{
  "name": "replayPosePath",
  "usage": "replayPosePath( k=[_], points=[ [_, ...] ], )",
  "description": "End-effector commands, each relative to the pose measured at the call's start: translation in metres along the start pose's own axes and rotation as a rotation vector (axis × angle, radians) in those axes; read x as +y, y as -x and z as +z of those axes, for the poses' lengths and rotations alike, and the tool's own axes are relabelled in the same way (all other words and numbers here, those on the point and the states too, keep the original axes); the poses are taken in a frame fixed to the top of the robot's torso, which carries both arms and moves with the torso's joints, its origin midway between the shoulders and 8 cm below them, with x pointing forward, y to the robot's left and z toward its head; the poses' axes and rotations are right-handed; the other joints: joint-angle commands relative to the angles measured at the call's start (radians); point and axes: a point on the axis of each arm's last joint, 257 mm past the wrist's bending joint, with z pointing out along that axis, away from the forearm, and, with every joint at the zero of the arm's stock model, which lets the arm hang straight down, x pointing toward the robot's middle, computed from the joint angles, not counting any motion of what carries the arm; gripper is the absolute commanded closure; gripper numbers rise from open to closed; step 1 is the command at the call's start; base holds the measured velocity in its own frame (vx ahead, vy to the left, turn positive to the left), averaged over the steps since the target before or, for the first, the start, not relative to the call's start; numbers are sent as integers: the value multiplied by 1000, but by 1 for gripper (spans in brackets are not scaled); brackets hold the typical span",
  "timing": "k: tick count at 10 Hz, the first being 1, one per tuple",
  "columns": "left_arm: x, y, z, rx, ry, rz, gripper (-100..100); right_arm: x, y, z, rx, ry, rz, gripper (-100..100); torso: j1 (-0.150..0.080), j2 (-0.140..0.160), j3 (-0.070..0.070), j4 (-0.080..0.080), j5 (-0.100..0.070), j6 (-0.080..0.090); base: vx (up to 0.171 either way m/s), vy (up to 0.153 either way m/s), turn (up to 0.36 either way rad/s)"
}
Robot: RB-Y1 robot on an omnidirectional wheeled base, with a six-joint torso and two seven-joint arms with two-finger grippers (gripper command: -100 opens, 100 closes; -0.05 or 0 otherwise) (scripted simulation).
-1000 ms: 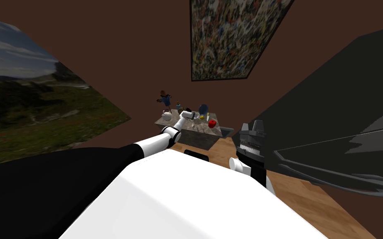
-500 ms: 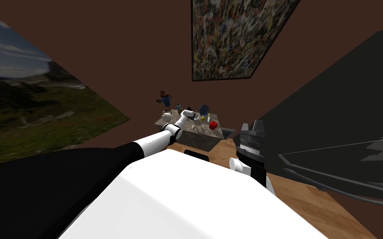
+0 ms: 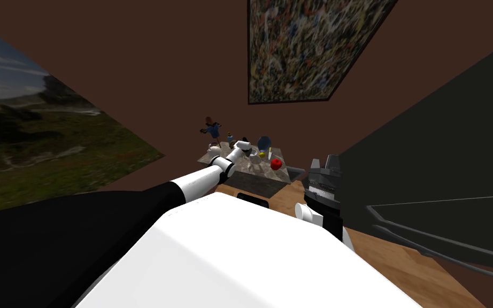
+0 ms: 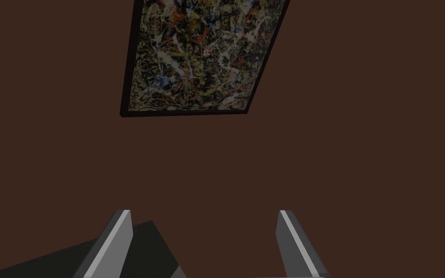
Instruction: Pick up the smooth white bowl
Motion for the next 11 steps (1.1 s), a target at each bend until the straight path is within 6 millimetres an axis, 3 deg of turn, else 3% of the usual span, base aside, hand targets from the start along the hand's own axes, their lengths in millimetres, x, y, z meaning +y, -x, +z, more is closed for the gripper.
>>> replayPosePath(
  k=[1, 2, 3, 4, 5, 7, 8, 9, 10, 11],
  points=[
    [15, -4, 6, 9, 47, 4, -100, 0, 0, 0, 0, 0, 0, 0, 0, 0, 0, 0, 0, 0, 34, 8, 21],
    [24, -5, 9, 13, 73, 4, -100, 0, 0, 0, 0, 0, 0, 0, 0, 1, 0, 0, 0, 0, 30, 12, 15],
    [17, -5, 7, 10, 55, 4, -100, 0, 0, 0, 0, 0, 0, 0, 0, 1, 1, 0, 0, 0, 13, 6, 0],
    [18, -5, 7, 10, 59, 4, 0, 0, 0, 0, 0, 0, 0, 0, 0, 2, 1, 0, 0, 0, 0, 0, 0],
    [26, 24, 6, -24, 60, -52, -100, 0, 0, 0, 0, 0, 0, 0, 0, 3, 2, 1, 0, 0, -28, 61, -390],
    [26, 25, 6, -18, 57, -66, -100, 0, 0, 0, 0, 0, 0, 0, 4, 6, 4, 1, 1, 1, -36, 69, -278],
    [36, 55, 4, -58, 59, -119, -100, 0, 0, 0, 0, 0, 0, 0, 3, 5, 3, 1, 1, 0, -46, 75, -306],
    [35, 57, 3, -51, 56, -138, -100, 0, 0, 0, 0, 0, 0, 0, 4, 6, 4, 1, 1, 1, -44, 74, -443],
    [48, 87, 0, -98, 61, -180, -100, 0, 0, 0, 0, 0, 0, 0, 4, 6, 4, 2, 1, 1, -56, 92, -492],
    [48, 90, -1, -88, 56, -209, -100, 0, 0, 0, 0, 0, 0, 0, 5, 7, 4, 2, 1, 1, -60, 78, -411]
  ],
)
